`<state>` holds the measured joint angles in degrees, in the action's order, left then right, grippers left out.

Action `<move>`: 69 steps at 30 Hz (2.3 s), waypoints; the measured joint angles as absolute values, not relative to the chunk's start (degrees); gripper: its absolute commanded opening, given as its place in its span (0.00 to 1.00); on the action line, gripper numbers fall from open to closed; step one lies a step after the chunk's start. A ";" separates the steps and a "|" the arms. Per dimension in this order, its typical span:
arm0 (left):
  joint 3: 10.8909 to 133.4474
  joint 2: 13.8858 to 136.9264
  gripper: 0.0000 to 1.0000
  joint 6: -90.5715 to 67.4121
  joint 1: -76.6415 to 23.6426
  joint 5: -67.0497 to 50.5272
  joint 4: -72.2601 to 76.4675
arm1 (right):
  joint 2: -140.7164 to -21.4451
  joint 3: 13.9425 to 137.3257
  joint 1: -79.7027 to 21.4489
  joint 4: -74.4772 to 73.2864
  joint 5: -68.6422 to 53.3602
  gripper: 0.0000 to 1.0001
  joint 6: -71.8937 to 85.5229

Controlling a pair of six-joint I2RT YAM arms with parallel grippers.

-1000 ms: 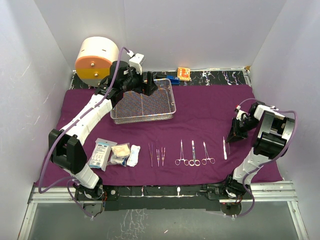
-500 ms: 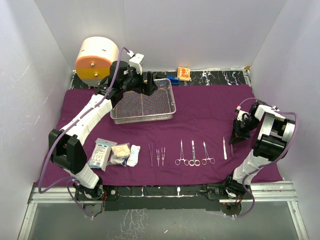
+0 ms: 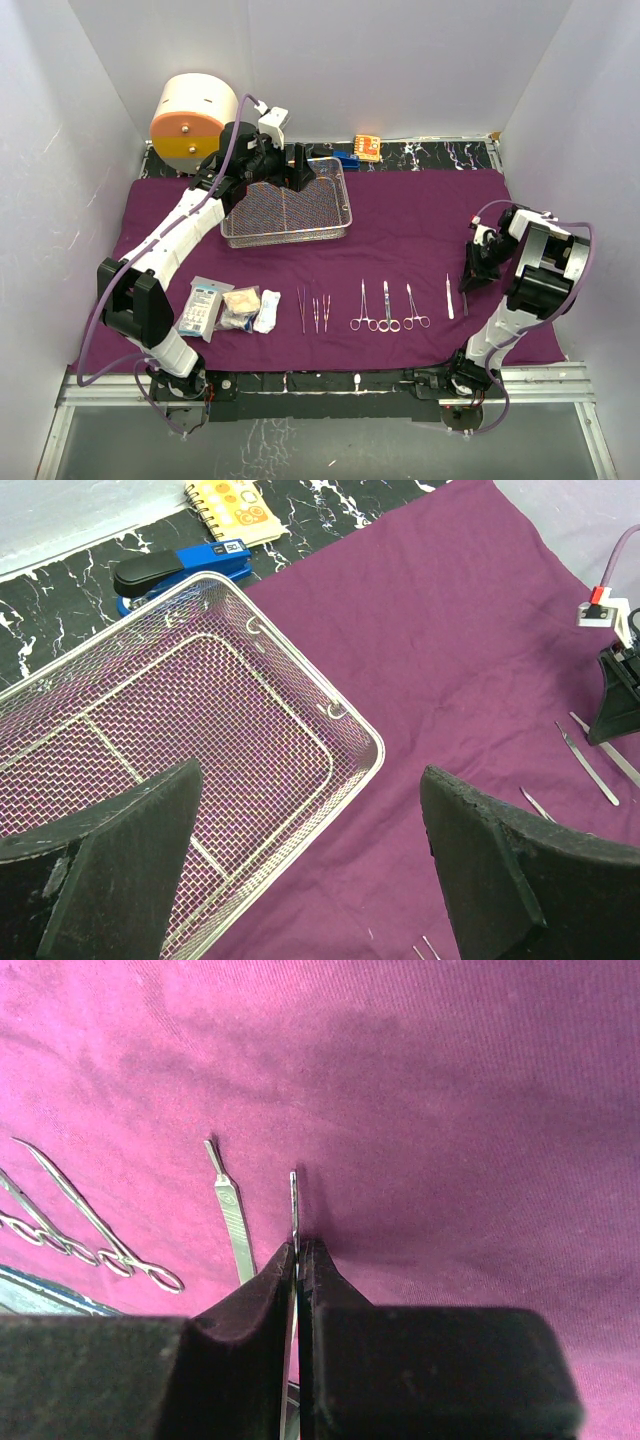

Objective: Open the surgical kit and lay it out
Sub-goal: Place the medical item in the surgical kit.

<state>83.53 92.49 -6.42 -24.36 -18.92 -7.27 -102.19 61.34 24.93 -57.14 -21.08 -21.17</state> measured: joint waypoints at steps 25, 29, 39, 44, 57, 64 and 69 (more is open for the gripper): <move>83.46 92.49 0.89 -6.33 -24.36 -18.90 -7.27 | -104.71 63.00 25.15 -57.84 -25.43 0.00 -21.37; 83.46 92.49 0.89 -6.15 -24.36 -18.90 -7.27 | -105.08 63.02 25.15 -57.71 -25.43 0.00 -20.82; 83.46 92.49 0.90 -5.96 -24.36 -18.90 -7.29 | -105.27 63.16 25.19 -57.69 -25.02 0.04 -19.33; 83.46 92.49 0.90 -5.96 -24.36 -18.90 -7.29 | -105.27 63.18 25.19 -57.67 -24.71 0.07 -18.94; 83.46 92.49 0.90 -5.96 -24.36 -18.90 -7.31 | -105.27 63.16 25.19 -57.67 -24.27 0.10 -18.04; 83.44 92.49 0.90 -5.96 -24.34 -18.90 -7.31 | -105.27 63.16 25.12 -57.65 -23.57 0.00 -18.15; 83.35 92.49 0.90 -5.96 -24.36 -18.90 -7.31 | -105.27 63.35 24.73 -57.87 -22.87 0.00 -18.63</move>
